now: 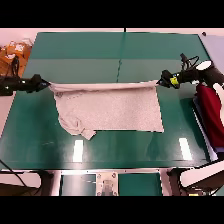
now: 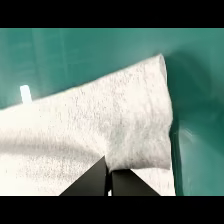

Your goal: Fold the shirts.

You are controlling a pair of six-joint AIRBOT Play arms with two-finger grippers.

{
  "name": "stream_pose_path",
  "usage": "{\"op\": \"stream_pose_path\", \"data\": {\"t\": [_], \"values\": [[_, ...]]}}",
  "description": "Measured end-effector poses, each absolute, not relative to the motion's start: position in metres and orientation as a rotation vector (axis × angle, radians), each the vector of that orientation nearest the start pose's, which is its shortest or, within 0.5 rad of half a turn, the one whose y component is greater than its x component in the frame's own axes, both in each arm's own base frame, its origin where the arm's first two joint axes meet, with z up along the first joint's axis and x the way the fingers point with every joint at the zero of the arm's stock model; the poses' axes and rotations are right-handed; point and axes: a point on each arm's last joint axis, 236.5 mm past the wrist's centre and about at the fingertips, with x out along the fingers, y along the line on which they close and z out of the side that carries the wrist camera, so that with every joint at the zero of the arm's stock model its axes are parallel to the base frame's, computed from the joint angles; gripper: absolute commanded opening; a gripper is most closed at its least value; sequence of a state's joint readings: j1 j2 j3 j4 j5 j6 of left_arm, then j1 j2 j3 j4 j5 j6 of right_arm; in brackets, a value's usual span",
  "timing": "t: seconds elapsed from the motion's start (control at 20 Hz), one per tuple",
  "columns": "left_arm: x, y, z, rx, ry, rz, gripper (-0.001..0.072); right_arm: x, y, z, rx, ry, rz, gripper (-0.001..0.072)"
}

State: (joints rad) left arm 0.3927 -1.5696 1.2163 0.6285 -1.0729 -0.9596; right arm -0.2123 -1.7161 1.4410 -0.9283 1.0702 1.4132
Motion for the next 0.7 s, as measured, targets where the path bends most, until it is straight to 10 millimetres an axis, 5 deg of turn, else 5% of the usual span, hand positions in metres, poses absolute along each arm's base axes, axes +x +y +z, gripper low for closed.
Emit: {"op": "stream_pose_path", "data": {"t": [0.4,0.45,0.5,0.6,0.65,0.7], "values": [[0.446,0.007,-0.031,-0.639,1.066,-0.362,0.0060,0.448,0.046,-0.071,0.617,1.340,0.192,0.0040],[0.445,0.007,-0.032,-0.639,1.069,-0.362,0.0409,0.446,0.049,-0.072,0.614,1.348,0.194,0.0261],[0.443,0.006,-0.032,-0.641,1.073,-0.367,0.0645,0.445,0.049,-0.072,0.614,1.352,0.197,0.0487],[0.440,0.004,-0.026,-0.654,1.091,-0.381,0.0646,0.437,0.049,-0.069,0.615,1.387,0.212,0.0482],[0.437,0.003,-0.020,-0.661,1.109,-0.394,0.0442,0.435,0.045,-0.065,0.621,1.399,0.217,0.0368],[0.432,0.003,-0.014,-0.659,1.136,-0.405,0.0113,0.433,0.039,-0.061,0.630,1.407,0.216,0.0103]]}}
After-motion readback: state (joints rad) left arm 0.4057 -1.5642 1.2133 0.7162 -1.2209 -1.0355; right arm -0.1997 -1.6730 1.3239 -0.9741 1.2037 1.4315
